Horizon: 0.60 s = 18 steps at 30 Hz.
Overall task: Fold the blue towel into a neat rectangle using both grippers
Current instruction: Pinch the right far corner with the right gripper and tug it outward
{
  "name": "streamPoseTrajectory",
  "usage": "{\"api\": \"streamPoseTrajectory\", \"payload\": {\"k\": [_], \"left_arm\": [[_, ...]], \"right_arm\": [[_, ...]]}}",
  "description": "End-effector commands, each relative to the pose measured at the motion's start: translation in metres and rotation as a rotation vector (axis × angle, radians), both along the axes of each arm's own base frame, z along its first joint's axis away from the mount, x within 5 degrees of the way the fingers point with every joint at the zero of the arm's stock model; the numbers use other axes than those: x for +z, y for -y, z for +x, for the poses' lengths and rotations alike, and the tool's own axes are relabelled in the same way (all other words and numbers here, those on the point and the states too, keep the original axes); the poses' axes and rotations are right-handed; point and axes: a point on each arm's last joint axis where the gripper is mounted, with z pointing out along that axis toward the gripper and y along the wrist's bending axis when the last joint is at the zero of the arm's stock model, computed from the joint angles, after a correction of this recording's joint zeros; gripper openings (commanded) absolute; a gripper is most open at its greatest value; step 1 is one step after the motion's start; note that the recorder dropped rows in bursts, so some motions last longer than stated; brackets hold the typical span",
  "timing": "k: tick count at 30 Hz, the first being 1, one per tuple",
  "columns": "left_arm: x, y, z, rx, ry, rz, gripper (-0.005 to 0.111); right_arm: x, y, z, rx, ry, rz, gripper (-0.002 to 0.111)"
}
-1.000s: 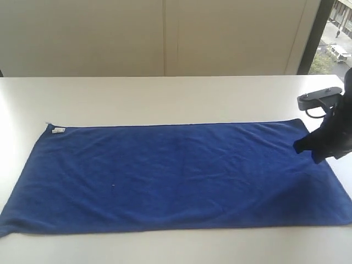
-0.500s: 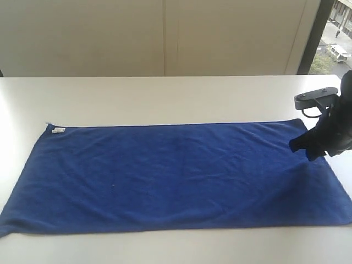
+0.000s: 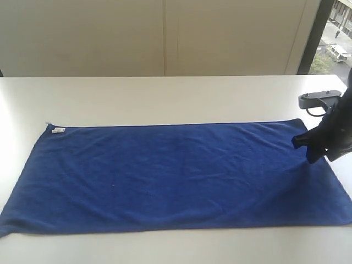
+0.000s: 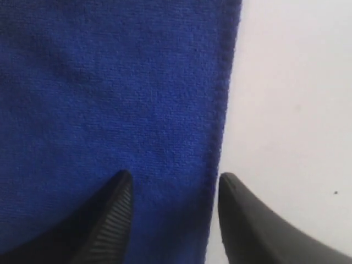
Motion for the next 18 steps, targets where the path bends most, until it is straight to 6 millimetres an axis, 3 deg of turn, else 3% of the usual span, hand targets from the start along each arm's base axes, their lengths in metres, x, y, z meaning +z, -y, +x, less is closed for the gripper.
{"api": "streamPoseTrajectory", "payload": {"k": [1, 3, 15, 18], "left_arm": [[-0.001, 0.0, -0.001, 0.001, 0.004, -0.015, 0.0], [-0.001, 0.0, -0.001, 0.001, 0.004, -0.015, 0.0], [-0.001, 0.0, -0.001, 0.001, 0.004, -0.015, 0.0], [-0.001, 0.0, -0.001, 0.001, 0.004, -0.015, 0.0]], "right_arm": [[-0.008, 0.004, 0.0, 0.006, -0.031, 0.004, 0.046], [-0.014, 0.004, -0.001, 0.006, -0.051, 0.01, 0.044], [-0.018, 0.008, -0.003, 0.026, -0.078, -0.021, 0.002], [-0.018, 0.016, -0.005, 0.033, -0.105, -0.092, 0.0]]}}
